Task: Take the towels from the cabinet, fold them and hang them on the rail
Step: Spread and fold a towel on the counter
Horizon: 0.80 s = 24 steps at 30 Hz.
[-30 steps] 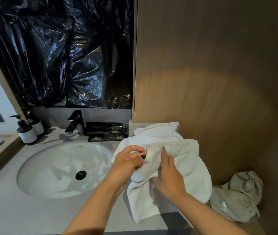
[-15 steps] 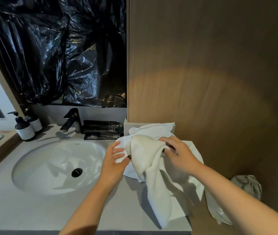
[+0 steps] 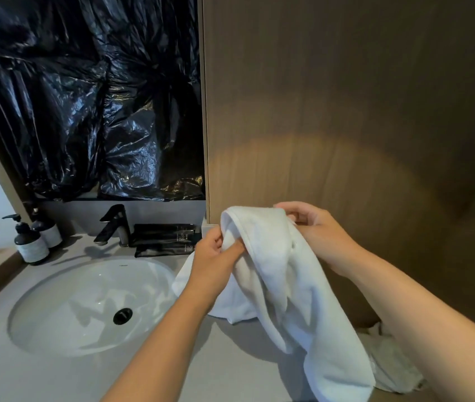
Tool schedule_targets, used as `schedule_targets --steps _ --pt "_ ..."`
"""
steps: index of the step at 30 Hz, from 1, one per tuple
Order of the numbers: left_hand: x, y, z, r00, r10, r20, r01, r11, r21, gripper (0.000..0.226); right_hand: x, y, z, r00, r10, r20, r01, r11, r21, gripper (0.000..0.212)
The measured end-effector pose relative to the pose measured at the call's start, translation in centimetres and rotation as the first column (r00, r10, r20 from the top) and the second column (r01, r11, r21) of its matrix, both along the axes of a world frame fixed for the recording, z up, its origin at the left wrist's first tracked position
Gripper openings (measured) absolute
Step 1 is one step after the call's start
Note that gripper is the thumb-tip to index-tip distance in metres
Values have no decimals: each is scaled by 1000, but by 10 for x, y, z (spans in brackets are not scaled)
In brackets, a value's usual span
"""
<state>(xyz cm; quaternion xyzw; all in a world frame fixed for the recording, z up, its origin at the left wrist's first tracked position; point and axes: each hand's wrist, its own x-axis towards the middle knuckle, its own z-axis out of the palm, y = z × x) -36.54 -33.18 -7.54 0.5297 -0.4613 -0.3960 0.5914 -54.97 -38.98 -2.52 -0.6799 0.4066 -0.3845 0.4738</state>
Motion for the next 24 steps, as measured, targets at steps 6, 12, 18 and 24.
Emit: schedule_targets --steps 6,12,18,24 --pt "-7 -8 20 984 167 -61 -169 985 -39 36 -3 23 -2 955 -295 -30 267 901 -342 29" --pt "-25 -10 58 979 184 -94 -190 980 -59 40 -2 50 13 916 -272 -294 96 861 -500 42" --pt "-34 -5 78 995 94 25 -92 992 -84 36 -15 37 24 946 -254 -199 140 878 -458 22" --pt "-29 -3 81 978 83 190 -67 994 -86 23 -11 25 30 937 -311 -161 198 849 -490 19"
